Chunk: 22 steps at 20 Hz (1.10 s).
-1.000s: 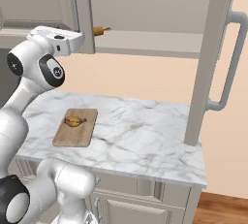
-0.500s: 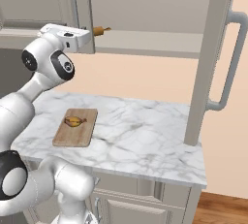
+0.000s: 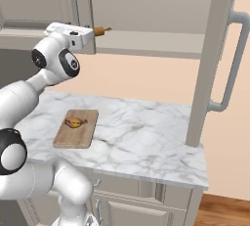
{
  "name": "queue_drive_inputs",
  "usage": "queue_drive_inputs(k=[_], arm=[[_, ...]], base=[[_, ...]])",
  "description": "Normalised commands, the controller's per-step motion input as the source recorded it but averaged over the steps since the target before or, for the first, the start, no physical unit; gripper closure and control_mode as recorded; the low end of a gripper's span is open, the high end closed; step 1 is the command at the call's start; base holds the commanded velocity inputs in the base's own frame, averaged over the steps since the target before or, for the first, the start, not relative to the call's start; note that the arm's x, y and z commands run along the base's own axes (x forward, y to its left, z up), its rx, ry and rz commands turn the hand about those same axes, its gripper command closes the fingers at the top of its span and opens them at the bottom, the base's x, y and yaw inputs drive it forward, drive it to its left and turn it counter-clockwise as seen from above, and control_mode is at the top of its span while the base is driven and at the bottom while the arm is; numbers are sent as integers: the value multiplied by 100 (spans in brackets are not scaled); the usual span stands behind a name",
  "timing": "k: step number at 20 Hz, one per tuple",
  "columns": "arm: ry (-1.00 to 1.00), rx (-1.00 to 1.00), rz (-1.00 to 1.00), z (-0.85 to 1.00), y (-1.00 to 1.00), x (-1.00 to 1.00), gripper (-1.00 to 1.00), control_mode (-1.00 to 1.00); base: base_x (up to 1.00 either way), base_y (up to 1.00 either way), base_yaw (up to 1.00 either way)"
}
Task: Open the cabinet, retrieve the rolling pin, and place it next to the meat on the cutting board to prepare for tenderizing.
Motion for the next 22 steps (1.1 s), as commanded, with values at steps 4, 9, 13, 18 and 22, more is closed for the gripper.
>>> queue_drive_inputs(k=[4,9,13,18,22], arm=[[-1,0,2,0,8,44,-100,-100],[0,0,2,-6,9,47,100,-100],[2,0,1,-12,6,35,100,-100],[4,0,0,-9,-3,20,100,-100],[6,0,0,-1,-38,20,100,-100]], base=[[0,0,0],[0,0,0],[0,0,0],[0,0,0],[0,0,0]])
